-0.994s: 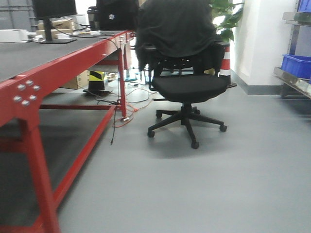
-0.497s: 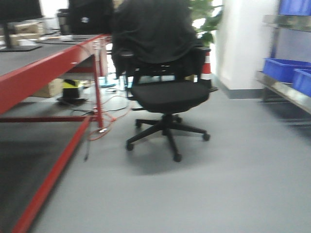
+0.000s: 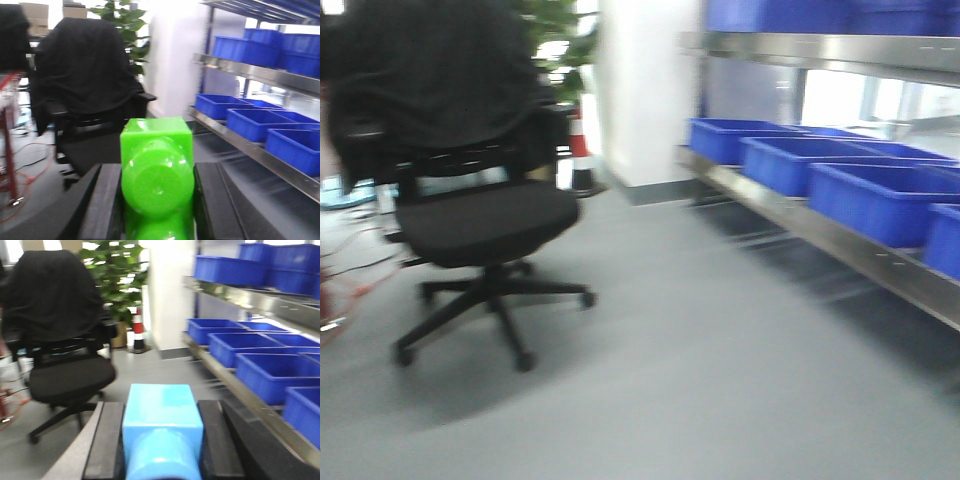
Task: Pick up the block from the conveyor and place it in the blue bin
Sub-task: 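Drive the base away from the conveyor to the shelf of blue bins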
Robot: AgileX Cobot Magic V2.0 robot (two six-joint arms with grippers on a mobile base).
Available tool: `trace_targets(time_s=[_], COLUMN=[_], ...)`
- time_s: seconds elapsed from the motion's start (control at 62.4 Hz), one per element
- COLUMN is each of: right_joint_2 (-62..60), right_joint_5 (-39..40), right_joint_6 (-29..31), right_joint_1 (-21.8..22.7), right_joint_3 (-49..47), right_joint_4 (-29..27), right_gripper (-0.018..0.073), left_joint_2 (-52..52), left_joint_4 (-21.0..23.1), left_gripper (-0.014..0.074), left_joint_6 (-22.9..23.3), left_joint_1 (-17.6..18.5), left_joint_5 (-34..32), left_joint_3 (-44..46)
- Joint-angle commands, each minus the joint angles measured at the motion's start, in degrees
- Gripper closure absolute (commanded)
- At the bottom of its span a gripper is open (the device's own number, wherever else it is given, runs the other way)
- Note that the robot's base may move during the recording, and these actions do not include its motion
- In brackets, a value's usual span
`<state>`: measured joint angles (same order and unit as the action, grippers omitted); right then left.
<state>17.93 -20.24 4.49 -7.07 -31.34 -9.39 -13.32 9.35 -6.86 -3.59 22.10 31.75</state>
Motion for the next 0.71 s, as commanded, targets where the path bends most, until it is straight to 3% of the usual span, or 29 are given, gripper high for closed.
trace_targets(time_s=[0.0,0.689], right_joint_2=[-0.3,-0.3], right_joint_5=[1.5,1.5], right_joint_6=[0.1,0.1], right_joint_1=[0.0,0.0], right_joint_3=[0.1,0.1], right_joint_4=[0.4,0.4], right_gripper=[0.0721,0.0721], left_joint_2=[0.2,0.2], left_joint_4=[0.0,0.0], left_gripper=[0.0708,0.0708], left_joint_6=[0.1,0.1], left_joint_1=[0.2,0.2], left_joint_5=[-1.1,-1.4], left_joint_3=[-0.1,-0.1])
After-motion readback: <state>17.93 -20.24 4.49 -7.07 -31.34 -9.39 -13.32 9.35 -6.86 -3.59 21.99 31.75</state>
